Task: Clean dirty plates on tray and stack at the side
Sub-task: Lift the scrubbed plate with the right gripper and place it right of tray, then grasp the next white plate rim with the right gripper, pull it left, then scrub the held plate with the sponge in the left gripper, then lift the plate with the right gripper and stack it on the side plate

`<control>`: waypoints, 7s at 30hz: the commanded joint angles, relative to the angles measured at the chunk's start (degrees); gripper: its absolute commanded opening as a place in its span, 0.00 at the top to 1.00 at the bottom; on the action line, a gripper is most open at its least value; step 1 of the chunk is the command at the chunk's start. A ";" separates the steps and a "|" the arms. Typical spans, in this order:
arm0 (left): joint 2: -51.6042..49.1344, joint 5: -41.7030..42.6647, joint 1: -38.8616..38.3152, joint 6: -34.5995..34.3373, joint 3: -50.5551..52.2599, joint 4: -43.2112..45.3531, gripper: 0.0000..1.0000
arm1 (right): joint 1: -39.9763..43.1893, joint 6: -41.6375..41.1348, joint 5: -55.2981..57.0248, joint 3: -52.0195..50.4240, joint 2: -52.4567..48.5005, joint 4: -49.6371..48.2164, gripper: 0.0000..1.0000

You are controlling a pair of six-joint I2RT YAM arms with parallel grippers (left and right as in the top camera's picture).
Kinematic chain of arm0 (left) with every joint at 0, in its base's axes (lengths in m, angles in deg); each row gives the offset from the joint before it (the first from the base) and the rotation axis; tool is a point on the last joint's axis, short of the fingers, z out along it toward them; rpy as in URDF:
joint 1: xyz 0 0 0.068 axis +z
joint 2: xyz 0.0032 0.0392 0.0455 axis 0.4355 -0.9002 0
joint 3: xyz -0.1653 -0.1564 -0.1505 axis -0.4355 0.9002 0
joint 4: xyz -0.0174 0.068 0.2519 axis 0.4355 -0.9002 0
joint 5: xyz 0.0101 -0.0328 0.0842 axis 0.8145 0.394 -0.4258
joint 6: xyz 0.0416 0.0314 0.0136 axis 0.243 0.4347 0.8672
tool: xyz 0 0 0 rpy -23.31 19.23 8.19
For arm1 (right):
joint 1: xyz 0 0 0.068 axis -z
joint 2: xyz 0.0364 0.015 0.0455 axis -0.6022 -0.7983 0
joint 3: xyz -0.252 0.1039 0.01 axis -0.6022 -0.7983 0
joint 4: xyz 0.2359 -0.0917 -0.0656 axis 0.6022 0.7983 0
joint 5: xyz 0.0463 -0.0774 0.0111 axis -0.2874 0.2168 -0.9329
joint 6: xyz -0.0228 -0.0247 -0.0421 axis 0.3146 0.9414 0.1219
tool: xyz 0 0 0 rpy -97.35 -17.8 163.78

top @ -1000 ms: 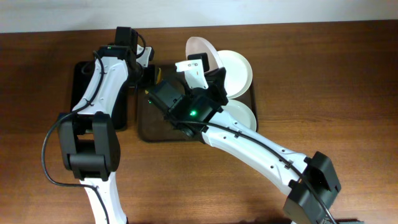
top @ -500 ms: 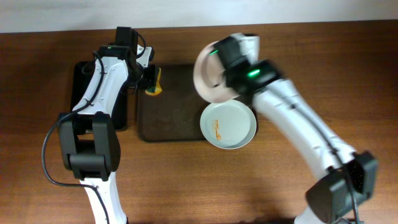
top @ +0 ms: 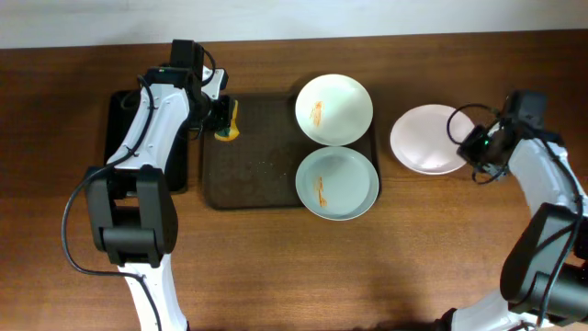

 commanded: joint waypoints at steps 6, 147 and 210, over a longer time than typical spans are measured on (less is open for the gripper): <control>1.95 -0.04 0.31 0.92 -1.03 -0.04 0.99 | 0.07 0.46 0.59 -4.33 -1.57 -5.57 0.95; 3.02 -6.80 -2.43 -3.37 18.27 18.62 0.99 | -46.40 -11.50 -14.43 17.68 -24.70 -11.30 0.96; 3.04 18.91 7.91 3.48 10.32 3.58 0.99 | -46.86 -2.08 28.09 23.52 -0.24 21.66 0.96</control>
